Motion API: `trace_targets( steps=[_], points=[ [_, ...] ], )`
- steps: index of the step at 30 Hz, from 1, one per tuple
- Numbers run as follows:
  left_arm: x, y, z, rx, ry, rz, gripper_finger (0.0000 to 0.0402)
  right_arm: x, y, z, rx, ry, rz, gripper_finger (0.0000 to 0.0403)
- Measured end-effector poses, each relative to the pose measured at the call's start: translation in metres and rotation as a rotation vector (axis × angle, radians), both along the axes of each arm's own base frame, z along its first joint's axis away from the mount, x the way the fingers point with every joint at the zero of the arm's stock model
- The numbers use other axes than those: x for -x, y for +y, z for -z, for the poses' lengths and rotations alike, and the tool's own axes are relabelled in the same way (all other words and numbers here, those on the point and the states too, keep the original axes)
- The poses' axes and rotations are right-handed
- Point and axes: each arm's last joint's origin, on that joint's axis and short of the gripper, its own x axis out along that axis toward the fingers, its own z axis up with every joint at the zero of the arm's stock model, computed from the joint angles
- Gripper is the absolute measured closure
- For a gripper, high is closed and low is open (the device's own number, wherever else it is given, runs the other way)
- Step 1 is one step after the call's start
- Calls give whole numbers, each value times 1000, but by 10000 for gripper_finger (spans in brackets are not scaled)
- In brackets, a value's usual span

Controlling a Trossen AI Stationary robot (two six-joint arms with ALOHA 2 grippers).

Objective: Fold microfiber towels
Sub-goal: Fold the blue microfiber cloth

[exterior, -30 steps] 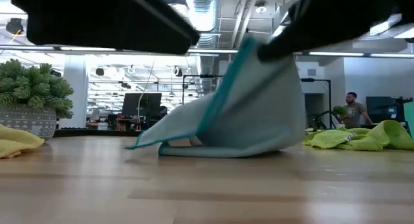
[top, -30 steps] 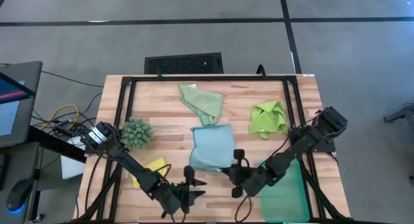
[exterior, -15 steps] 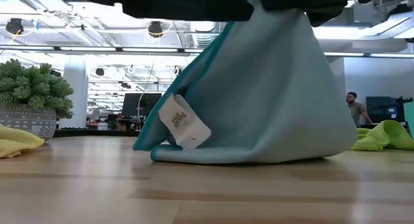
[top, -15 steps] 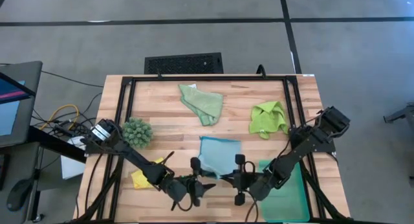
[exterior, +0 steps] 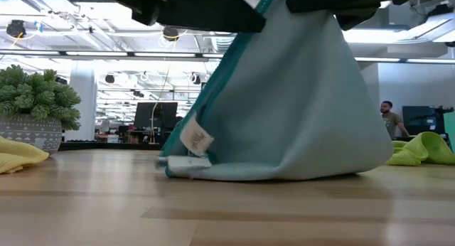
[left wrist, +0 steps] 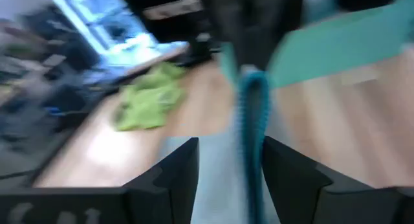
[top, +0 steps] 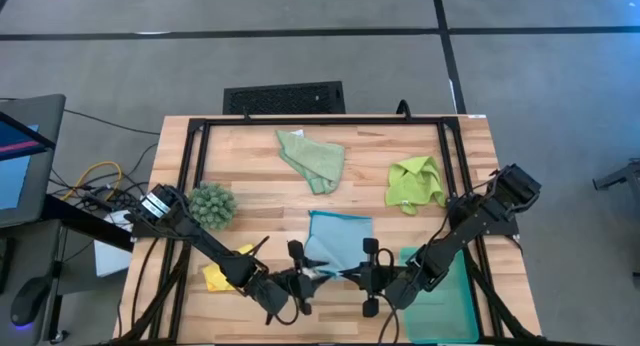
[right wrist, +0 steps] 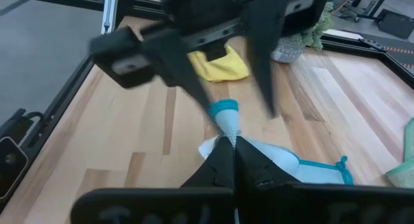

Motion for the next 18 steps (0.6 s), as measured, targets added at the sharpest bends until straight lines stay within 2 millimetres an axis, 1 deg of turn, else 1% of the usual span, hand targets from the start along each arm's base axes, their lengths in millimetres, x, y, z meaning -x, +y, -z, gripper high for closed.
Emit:
trace_targets(
  steps=[2,4,7,10,12,14,18],
  points=[
    [-2,2,1,41,6,32,251,0,0,0,0,0,0,386],
    [-7,4,8,65,12,33,254,0,0,0,-1,0,0,383],
    [-14,8,29,49,33,10,258,0,0,0,-4,1,2,384],
    [-19,8,45,-16,47,-71,262,1,0,1,-1,5,0,392],
    [-19,4,48,-83,47,-129,267,2,1,1,2,11,-2,393],
    [-15,-1,47,-147,52,-175,273,3,2,2,6,16,-7,391],
    [-5,-9,49,-217,88,-207,299,5,5,2,8,18,-17,384]
  ],
)
